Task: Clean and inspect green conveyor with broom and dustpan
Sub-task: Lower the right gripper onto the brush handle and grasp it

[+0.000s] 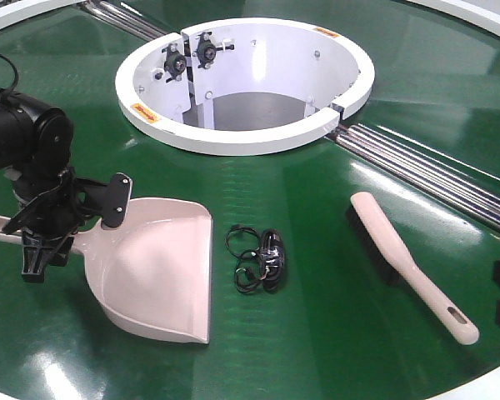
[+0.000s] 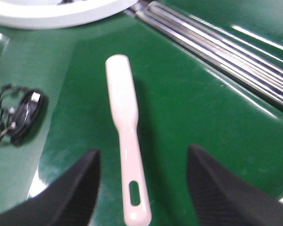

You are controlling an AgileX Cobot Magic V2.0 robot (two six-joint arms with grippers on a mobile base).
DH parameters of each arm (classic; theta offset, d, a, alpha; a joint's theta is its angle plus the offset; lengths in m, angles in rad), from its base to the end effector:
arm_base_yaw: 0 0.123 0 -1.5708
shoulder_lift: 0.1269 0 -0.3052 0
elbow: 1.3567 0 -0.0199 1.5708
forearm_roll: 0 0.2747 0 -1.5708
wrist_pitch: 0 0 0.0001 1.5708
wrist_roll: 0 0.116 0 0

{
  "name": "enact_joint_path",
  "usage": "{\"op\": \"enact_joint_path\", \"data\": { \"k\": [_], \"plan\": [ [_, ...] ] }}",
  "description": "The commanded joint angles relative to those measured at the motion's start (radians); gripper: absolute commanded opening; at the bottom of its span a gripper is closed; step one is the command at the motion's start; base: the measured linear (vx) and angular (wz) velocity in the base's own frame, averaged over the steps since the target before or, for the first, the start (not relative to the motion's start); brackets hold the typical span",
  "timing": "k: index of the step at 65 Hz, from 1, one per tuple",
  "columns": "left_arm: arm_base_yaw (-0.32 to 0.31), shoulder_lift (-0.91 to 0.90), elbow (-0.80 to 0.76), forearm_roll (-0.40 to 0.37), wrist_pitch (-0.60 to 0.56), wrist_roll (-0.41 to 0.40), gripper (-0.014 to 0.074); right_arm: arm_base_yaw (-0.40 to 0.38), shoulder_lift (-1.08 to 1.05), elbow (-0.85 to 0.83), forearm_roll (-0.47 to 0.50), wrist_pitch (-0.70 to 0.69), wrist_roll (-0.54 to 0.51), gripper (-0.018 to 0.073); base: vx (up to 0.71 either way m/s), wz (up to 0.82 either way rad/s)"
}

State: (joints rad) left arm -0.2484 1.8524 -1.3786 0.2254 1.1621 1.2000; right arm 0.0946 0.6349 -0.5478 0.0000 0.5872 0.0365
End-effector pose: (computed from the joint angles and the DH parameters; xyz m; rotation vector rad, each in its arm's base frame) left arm 0.3806 -0.0720 0.2045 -2.1199 -2.1950 -0.2982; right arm 0.1497 0.0142 0.2892 -0.0627 2.1580 0.0758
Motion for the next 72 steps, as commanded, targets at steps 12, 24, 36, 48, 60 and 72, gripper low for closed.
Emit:
{"op": "enact_joint_path", "data": {
  "k": [12,24,36,48,60,72],
  "plan": [
    [-0.006,-0.046,-0.027,0.013,-0.005,-0.019,-0.0006,0.074,0.164,-0.205,0.0,0.112,-0.049,0.0549,0.0,0.0],
    [-0.006,-0.046,-0.027,0.013,-0.005,-0.019,-0.0006,0.097,0.361,-0.383,-0.027,0.255,-0.049,0.0547,0.0,0.0],
    [-0.006,-0.046,-0.027,0.013,-0.005,-0.019,-0.0006,0.12,0.562,-0.521,-0.045,0.371,-0.1,0.0547,0.0,0.0],
    [-0.006,-0.046,-0.027,0.013,-0.005,-0.019,-0.0006,0.118,0.749,-0.61,-0.049,0.474,-0.119,0.0547,0.0,0.0],
    [-0.006,-0.046,-0.027,0.013,-0.005,-0.019,-0.0006,0.117,0.879,-0.638,-0.11,0.517,-0.114,0.0547,0.0,0.0],
    [-0.006,-0.046,-0.027,0.013,-0.005,-0.019,-0.0006,0.117,0.959,-0.638,-0.119,0.512,-0.101,0.0547,0.0,0.0]
  ]
}}
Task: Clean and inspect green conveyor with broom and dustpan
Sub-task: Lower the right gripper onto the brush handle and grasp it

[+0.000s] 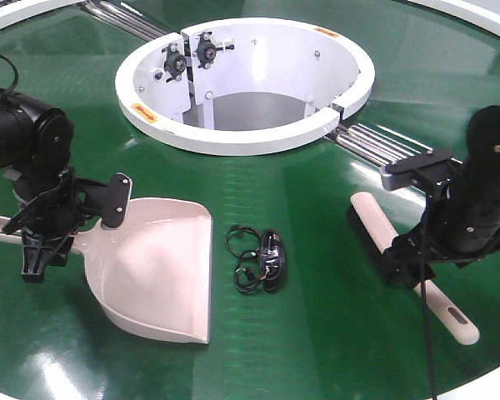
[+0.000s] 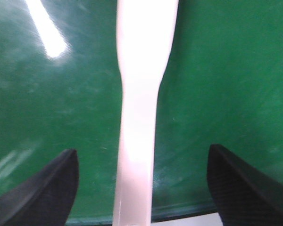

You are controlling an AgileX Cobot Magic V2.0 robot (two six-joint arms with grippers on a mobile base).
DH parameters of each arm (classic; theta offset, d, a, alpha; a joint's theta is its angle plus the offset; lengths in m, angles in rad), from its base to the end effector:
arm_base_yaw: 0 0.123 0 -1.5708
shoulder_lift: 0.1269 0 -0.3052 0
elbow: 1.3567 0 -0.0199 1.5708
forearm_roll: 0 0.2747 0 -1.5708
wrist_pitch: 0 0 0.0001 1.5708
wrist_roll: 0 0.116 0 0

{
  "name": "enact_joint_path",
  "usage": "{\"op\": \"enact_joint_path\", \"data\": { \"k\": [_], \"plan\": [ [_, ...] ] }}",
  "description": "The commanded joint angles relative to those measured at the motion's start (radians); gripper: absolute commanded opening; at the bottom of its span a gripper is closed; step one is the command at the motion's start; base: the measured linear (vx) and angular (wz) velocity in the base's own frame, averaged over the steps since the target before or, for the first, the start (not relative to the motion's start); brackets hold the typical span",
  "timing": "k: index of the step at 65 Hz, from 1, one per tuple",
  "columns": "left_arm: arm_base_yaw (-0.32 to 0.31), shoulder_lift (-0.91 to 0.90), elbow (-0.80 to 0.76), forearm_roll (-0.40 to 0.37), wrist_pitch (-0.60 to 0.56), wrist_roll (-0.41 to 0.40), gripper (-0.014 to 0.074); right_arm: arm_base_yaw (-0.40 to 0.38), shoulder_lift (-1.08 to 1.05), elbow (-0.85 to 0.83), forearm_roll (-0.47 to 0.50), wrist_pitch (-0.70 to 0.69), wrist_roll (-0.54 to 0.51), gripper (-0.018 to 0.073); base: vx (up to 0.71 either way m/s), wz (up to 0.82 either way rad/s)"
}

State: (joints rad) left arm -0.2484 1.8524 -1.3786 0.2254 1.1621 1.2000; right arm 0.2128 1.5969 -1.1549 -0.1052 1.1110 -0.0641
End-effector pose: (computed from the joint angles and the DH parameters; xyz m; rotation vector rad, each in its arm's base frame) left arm 0.3806 -0.0720 0.2045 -2.1199 -2.1950 -0.2982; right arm 0.3183 0.0576 0.2330 -0.4802 2.9885 -0.1343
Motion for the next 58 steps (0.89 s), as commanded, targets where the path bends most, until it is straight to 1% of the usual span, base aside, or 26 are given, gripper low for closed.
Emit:
{"op": "enact_joint_path", "data": {
  "k": [1,11,27,36,42,49,58],
  "plan": [
    [-0.006,-0.046,-0.027,0.013,-0.005,-0.019,-0.0006,-0.001,0.002,-0.031,-0.014,-0.013,0.001,0.0547,0.0,0.0],
    [-0.006,-0.046,-0.027,0.013,-0.005,-0.019,-0.0006,-0.001,0.052,-0.031,-0.005,-0.02,0.0,0.0547,0.0,0.0],
    [-0.006,-0.046,-0.027,0.013,-0.005,-0.019,-0.0006,-0.001,0.131,-0.031,-0.017,-0.035,0.0,0.0547,0.0,0.0],
    [-0.006,-0.046,-0.027,0.013,-0.005,-0.019,-0.0006,-0.001,0.166,-0.031,-0.017,-0.048,0.004,0.0526,0.0,0.0],
    [-0.006,-0.046,-0.027,0.013,-0.005,-0.019,-0.0006,-0.001,0.184,-0.031,-0.017,-0.062,0.012,0.0484,0.0,0.0],
    [-0.006,-0.046,-0.027,0.013,-0.005,-0.019,-0.0006,-0.001,0.192,-0.031,-0.017,-0.08,0.02,0.0413,0.0,0.0],
    [-0.006,-0.046,-0.027,0.013,-0.005,-0.019,-0.0006,-0.001,0.192,-0.031,-0.017,-0.103,0.048,0.027,0.0,0.0]
  ]
}}
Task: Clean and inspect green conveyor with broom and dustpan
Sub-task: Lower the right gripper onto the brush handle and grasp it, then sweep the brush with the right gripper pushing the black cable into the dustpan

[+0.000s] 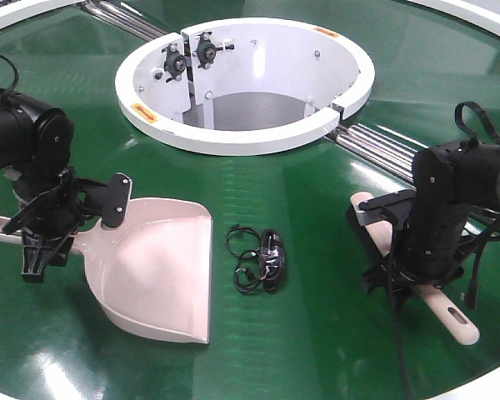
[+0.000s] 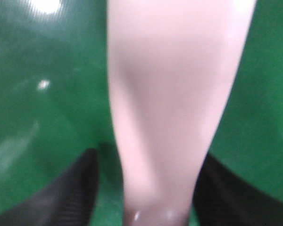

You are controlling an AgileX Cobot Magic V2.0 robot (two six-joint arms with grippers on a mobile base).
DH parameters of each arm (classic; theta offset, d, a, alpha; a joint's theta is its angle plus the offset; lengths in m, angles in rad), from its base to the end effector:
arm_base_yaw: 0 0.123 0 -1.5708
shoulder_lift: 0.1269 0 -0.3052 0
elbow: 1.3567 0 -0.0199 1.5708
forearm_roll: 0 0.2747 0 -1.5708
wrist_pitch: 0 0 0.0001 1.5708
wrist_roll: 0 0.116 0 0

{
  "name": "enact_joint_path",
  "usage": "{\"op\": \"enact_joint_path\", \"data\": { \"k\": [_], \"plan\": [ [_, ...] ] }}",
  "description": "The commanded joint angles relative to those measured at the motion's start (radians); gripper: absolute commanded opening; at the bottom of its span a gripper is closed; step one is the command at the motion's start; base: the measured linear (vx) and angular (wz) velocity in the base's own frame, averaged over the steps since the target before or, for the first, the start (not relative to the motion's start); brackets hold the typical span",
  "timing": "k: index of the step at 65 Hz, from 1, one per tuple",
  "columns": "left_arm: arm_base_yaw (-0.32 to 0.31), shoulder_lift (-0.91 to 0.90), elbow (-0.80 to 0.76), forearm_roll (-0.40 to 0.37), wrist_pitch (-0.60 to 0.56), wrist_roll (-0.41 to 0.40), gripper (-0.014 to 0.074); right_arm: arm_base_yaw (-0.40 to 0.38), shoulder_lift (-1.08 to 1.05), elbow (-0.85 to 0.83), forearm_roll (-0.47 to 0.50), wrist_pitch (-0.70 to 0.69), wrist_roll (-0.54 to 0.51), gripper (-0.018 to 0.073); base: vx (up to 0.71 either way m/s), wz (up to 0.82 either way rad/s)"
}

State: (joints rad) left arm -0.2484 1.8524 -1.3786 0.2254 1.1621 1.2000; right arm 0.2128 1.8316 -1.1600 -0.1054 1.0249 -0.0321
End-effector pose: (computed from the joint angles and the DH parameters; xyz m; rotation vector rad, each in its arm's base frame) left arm 0.3806 -0.0720 0.2045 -2.1199 -2.1950 -0.2982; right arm 0.3455 0.0640 0.1551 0.4666 -3.0728 0.1433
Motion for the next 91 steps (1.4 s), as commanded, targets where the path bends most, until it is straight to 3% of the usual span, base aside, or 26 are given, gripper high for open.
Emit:
{"op": "enact_joint_path", "data": {
  "k": [1,15,31,57,69,91],
  "plan": [
    [-0.006,-0.046,-0.027,0.013,-0.005,-0.019,-0.0006,-0.001,-0.042,-0.026,-0.017,-0.018,0.018,0.0239,0.0,0.0],
    [-0.006,-0.046,-0.027,0.013,-0.005,-0.019,-0.0006,-0.001,-0.046,-0.031,-0.025,-0.021,0.052,-0.0017,0.0,0.0],
    [-0.006,-0.046,-0.027,0.013,-0.005,-0.019,-0.0006,0.025,-0.101,-0.081,-0.011,0.03,0.122,-0.0007,0.0,0.0],
    [-0.006,-0.046,-0.027,0.013,-0.005,-0.019,-0.0006,0.212,-0.046,-0.228,-0.01,0.222,0.239,-0.0004,0.0,0.0],
    [-0.006,-0.046,-0.027,0.013,-0.005,-0.019,-0.0006,0.231,0.002,-0.247,0.013,0.234,0.319,-0.0004,0.0,0.0],
    [-0.006,-0.046,-0.027,0.013,-0.005,-0.019,-0.0006,0.282,0.056,-0.28,0.079,0.244,0.323,-0.0004,0.0,0.0]
  ]
}}
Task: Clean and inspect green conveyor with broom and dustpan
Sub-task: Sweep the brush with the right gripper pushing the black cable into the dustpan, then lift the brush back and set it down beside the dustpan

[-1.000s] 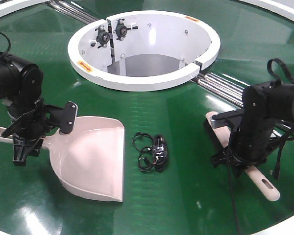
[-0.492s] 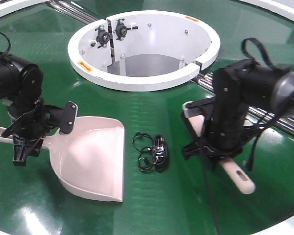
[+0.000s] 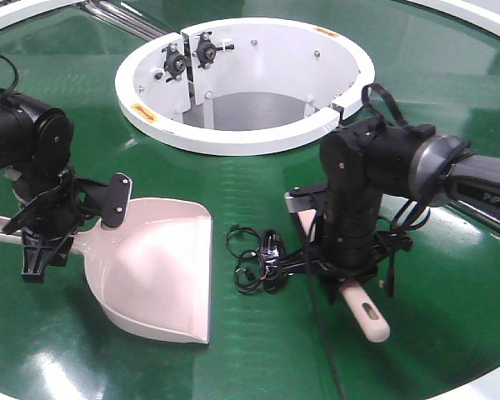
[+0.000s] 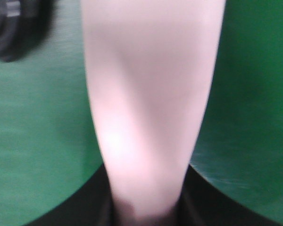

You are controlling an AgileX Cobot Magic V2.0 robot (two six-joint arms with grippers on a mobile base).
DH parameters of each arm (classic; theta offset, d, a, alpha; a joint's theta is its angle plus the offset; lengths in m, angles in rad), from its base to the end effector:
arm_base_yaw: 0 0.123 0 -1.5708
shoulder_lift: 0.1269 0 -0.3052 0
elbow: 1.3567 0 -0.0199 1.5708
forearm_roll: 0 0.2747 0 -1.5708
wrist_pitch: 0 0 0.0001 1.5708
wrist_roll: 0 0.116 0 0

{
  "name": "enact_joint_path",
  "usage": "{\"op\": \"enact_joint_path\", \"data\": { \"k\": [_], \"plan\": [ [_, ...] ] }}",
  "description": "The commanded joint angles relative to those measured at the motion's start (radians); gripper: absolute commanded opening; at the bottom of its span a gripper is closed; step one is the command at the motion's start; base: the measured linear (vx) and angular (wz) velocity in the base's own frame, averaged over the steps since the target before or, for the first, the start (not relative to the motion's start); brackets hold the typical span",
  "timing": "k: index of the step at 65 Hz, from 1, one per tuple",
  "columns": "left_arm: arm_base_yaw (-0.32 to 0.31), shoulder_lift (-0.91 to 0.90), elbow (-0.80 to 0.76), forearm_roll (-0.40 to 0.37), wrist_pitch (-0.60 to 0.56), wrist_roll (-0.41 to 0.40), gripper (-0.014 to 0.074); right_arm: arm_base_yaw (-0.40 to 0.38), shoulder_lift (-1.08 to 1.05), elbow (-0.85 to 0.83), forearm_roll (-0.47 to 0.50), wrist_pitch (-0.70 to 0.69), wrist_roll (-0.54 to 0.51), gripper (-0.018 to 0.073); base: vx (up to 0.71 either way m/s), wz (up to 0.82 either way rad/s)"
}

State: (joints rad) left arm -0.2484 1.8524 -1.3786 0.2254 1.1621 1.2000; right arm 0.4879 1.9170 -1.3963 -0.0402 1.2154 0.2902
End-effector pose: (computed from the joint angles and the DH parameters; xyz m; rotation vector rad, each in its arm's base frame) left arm 0.3806 -0.0720 0.2045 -2.1199 -2.1950 -0.2982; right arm 0.3444 0.1778 0.1818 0.3278 -3.0644 0.0986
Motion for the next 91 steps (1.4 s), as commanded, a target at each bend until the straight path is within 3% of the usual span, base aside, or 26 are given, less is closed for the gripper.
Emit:
{"op": "enact_joint_path", "data": {
  "k": [1,15,31,64,75,91],
  "plan": [
    [-0.006,-0.046,-0.027,0.013,-0.005,-0.019,-0.0006,0.007,-0.025,-0.045,0.018,0.057,0.0,-0.0004,0.0,0.0],
    [-0.006,-0.046,-0.027,0.013,-0.004,-0.019,-0.0006,0.009,0.021,-0.077,0.093,0.076,-0.012,-0.0004,0.0,0.0],
    [-0.006,-0.046,-0.027,0.013,-0.004,-0.019,-0.0006,0.062,0.053,-0.093,0.118,0.076,-0.052,-0.0004,0.0,0.0],
    [-0.006,-0.046,-0.027,0.013,-0.004,-0.019,-0.0006,0.221,0.22,-0.446,0.319,0.076,-0.137,-0.0004,0.0,0.0],
    [-0.006,-0.046,-0.027,0.013,-0.004,-0.019,-0.0006,0.243,0.227,-0.527,0.317,0.075,-0.138,-0.0004,0.0,0.0],
    [-0.006,-0.046,-0.027,0.013,-0.004,-0.019,-0.0006,0.199,0.188,-0.534,0.254,0.075,-0.139,-0.0004,0.0,0.0]
  ]
}}
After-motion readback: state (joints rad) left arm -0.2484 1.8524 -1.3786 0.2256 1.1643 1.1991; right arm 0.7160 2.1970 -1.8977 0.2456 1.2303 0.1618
